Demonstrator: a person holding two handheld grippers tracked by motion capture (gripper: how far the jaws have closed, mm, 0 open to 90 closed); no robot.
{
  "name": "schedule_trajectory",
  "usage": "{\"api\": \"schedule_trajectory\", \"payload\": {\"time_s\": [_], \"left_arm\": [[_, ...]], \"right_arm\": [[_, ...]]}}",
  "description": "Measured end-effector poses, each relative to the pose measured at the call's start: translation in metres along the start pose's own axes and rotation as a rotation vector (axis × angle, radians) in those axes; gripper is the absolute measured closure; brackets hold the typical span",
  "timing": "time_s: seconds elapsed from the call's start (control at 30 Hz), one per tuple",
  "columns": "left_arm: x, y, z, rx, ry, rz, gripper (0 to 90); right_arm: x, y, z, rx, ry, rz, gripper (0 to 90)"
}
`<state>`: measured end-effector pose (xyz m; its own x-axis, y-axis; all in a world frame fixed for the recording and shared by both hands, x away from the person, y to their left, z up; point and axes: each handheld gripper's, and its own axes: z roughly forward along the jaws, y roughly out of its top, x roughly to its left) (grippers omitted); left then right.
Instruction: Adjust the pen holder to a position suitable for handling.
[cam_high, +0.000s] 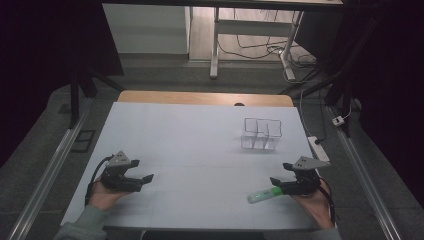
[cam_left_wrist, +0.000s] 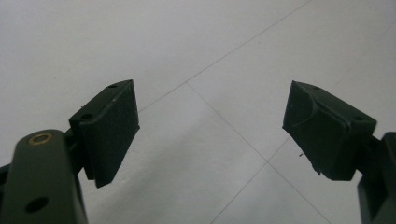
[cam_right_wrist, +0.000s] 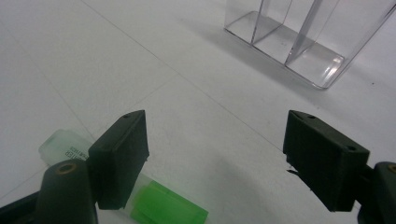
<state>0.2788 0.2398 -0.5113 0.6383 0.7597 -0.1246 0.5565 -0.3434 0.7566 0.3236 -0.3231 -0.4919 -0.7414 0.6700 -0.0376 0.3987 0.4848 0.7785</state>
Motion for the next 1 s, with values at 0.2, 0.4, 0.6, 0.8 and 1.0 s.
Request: {"api": "schedule_trajectory", "payload": {"time_s": [0.2,0.4,0.6,0.8,1.0], "left_arm": [[0.0,0.0,0.0,0.0,0.005,0.002,18.0],[-0.001,0.003,0.002,0.001,0.005,0.012,18.1],[-0.002,0.003,0.002,0.002,0.007,0.018,18.1],[-0.003,0.003,0.004,0.004,0.008,0.023,18.0],[-0.004,0.003,0.004,0.011,0.009,0.031,18.0]], "right_arm": [[0.001,0.0,0.003,0.016,0.007,0.003,21.3],[0.001,0.001,0.003,0.013,0.008,0.01,21.0],[0.002,0.003,0.002,0.004,-0.003,-0.002,21.0],[0.001,0.007,0.003,0.009,0.006,0.007,22.7],[0.0,0.013,0.003,-0.002,0.003,0.029,25.0]]}}
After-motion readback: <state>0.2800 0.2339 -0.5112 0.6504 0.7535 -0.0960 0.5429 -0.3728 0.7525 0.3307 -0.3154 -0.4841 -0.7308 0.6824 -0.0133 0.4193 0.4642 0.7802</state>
